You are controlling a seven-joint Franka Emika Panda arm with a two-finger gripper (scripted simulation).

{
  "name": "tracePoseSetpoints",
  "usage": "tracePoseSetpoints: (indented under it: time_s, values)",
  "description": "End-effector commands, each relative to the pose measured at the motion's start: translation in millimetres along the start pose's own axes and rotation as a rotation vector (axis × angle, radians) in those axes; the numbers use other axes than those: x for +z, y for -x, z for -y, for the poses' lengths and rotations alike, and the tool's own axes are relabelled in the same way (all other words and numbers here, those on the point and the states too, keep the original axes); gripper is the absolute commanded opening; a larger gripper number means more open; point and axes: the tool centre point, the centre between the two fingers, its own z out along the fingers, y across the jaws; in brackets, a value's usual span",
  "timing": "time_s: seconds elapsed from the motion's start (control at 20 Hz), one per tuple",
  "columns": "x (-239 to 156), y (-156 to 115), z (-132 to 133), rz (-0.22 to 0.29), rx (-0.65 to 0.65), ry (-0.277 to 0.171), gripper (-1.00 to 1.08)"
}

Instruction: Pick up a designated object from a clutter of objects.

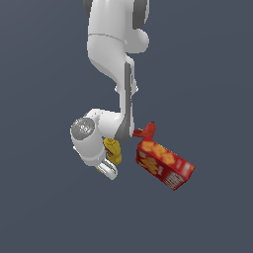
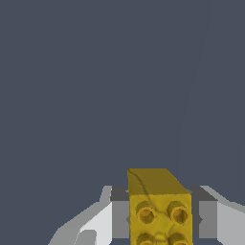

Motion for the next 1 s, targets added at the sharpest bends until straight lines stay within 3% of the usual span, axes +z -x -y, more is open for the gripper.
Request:
tracePoseSetpoints:
  time_s: [0.0, 0.5, 0.95]
  values:
    - [-1, 1, 0, 0.0, 0.0, 0.0, -1.0]
    - [-26, 21, 7, 0.001, 0.0, 0.0, -1.0]
    - [-81, 66, 22, 0.004, 0.0, 0.002, -1.0]
